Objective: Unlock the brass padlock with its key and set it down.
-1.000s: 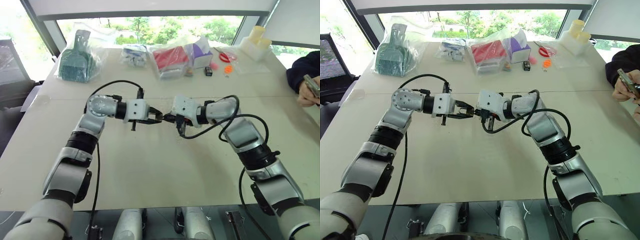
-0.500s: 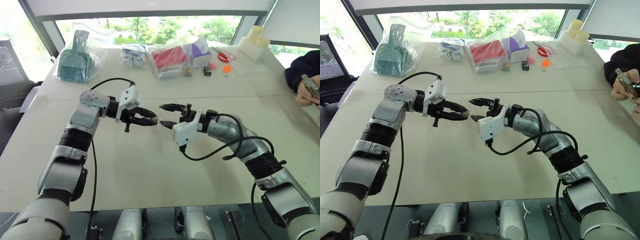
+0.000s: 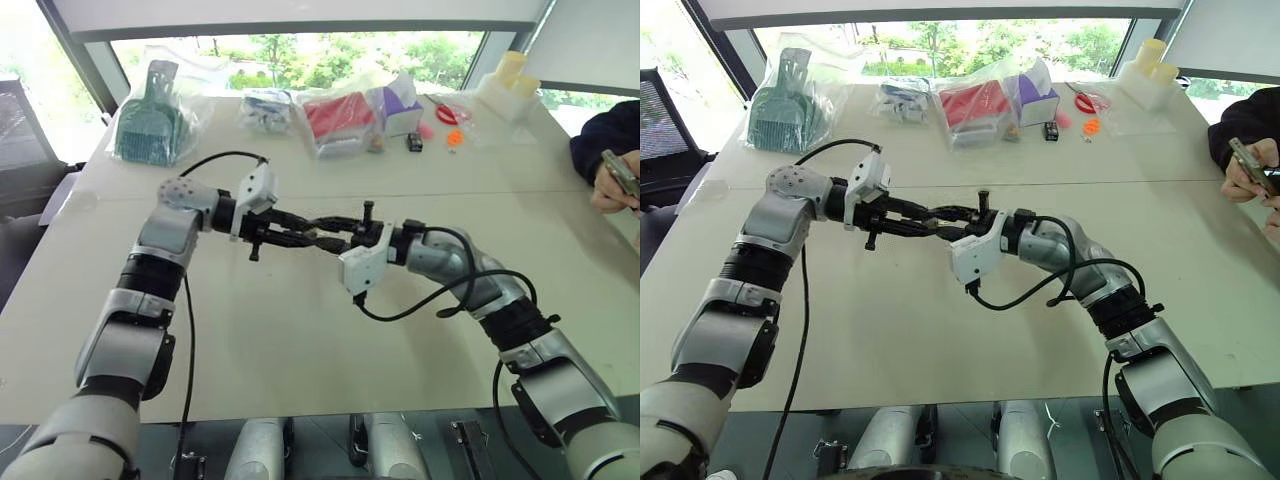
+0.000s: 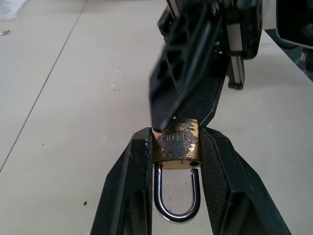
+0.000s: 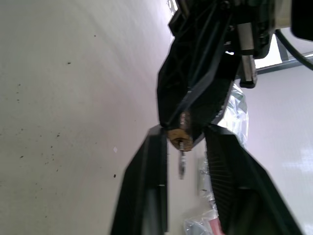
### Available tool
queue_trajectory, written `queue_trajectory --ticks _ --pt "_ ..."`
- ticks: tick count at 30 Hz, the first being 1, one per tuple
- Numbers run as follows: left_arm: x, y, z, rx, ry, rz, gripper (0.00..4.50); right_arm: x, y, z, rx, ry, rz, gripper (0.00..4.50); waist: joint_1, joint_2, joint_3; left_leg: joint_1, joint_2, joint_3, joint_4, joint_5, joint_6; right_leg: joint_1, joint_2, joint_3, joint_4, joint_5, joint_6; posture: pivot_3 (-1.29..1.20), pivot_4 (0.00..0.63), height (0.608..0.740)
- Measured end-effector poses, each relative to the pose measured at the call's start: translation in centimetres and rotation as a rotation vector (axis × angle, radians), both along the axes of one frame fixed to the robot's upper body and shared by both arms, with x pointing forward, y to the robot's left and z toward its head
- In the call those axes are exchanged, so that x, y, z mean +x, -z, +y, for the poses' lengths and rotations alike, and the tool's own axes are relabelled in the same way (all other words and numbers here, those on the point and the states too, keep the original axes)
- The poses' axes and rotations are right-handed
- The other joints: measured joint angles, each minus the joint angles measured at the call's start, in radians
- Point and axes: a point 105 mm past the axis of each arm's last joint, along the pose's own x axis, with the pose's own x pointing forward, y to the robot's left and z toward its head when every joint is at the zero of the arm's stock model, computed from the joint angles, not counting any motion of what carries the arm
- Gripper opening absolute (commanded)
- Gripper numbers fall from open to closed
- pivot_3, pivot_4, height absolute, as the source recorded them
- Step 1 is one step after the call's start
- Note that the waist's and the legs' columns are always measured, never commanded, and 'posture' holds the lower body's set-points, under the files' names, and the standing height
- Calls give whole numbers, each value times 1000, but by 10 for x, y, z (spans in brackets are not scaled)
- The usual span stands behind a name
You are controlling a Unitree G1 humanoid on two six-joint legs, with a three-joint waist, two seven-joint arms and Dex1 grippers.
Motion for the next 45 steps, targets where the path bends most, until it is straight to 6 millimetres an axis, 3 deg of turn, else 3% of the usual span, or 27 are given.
queue_trajectory --ticks 9,16,17,25,28,33,45 --pt "0 1 0 -5 -6 19 756 0 0 0 -8 -4 -9 35 0 0 0 0 0 0 0 0 0 0 0 0 0 0 0 0 150 740" --pt "0 -4 -1 -10 -25 -2 4194 -1 0 3 -5 -12 -7 0 0 0 0 0 0 0 0 0 0 0 0 0 0 0 0 0 150 740" --pt "1 -6 1 -13 -36 -7 4456 -1 0 3 -6 -12 -7 0 -1 0 0 0 0 0 0 0 0 0 0 0 0 0 0 0 150 740" --pt "-3 -43 31 -112 -136 -60 4456 -1 1 2 -7 -9 -5 0 -3 0 0 0 0 -2 0 0 0 0 0 0 0 0 0 0 150 740" --pt "-8 -37 38 -119 -153 -37 3260 0 1 1 -8 -5 -2 0 -1 0 0 0 0 -2 0 1 -1 0 0 0 0 0 0 0 150 740" --pt "-15 -23 38 -99 -156 -10 869 0 2 1 -9 -4 -1 0 1 0 0 0 0 -2 0 1 -1 0 0 0 0 0 0 0 150 740" --pt "-19 -6 27 -51 -131 45 869 0 2 0 -12 -4 0 0 0 0 0 0 0 -1 0 1 -2 0 0 0 1 0 0 0 150 740"
